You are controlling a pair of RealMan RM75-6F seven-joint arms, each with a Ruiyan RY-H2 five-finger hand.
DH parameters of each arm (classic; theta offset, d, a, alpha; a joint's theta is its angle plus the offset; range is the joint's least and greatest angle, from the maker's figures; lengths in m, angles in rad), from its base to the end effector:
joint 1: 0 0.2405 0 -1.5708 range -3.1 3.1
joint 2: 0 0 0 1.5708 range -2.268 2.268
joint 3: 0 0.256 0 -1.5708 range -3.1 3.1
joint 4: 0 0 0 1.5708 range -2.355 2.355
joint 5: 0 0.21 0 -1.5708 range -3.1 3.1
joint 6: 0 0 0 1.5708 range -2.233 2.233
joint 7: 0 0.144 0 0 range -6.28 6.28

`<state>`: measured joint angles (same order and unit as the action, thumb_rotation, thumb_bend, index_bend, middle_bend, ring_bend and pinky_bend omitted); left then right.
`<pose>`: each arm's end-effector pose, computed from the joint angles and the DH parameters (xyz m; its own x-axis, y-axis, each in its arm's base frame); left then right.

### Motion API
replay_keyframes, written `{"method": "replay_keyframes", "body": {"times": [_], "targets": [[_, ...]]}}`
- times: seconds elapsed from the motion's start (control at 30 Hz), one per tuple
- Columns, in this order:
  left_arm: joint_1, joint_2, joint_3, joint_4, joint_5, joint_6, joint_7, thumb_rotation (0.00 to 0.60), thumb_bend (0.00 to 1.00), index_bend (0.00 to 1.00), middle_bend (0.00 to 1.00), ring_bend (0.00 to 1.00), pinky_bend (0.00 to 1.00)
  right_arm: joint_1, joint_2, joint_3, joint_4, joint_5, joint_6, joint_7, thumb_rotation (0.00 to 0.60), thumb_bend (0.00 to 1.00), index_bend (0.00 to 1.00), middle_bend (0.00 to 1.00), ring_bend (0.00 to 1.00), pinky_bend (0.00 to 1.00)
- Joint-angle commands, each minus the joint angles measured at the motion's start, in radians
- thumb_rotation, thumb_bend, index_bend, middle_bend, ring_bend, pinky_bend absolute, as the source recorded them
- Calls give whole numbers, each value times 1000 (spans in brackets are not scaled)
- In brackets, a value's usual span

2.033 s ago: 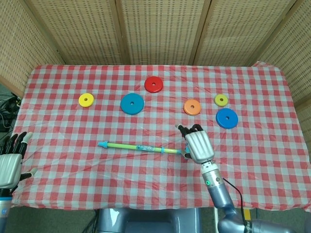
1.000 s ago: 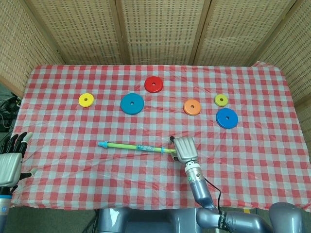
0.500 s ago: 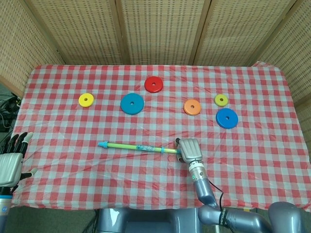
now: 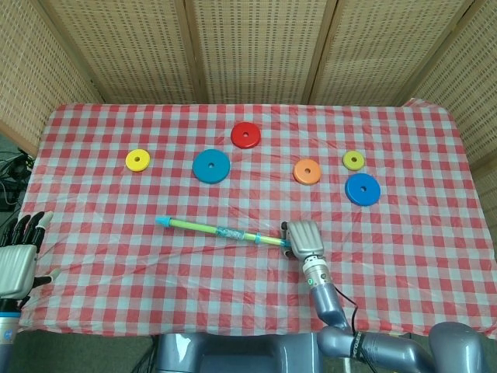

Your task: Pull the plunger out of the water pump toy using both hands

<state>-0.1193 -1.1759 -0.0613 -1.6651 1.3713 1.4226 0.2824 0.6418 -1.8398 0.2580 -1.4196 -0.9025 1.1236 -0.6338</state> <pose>-0.3077 0.1916 0.1347 0.5315 0.0718 0.8440 0.8423 0.0612 -0.5356 -0.1451 -0.3134 -0.0741 0.3663 -0.2825 0.8866 -0.9303 -0.1291 0.3433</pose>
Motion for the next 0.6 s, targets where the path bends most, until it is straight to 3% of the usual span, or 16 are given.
{"method": "replay_keyframes", "body": {"times": [0.03,0.27,0.43,0.6], "targets": [[-3,-1,-2,3,-8,-8,-1,600,67,0,0,0,0,6,42,21,-61,-15,24,-8,600,550,757,1000,1000,666],[-17,-5,-9,-9,-27,-31,-4,600,68,0,0,0,0,29,114,67,-148,25,23,-44,600,552,768,1000,1000,666],[-45,22,-46,-84,-48,-37,36,600,68,4,0,0,0,67,171,116,-209,61,23,-92,600,551,772,1000,1000,666],[-121,65,-120,-199,-86,-73,123,600,88,84,0,0,0,115,219,150,-260,111,11,-135,600,550,778,1000,1000,666]]}}
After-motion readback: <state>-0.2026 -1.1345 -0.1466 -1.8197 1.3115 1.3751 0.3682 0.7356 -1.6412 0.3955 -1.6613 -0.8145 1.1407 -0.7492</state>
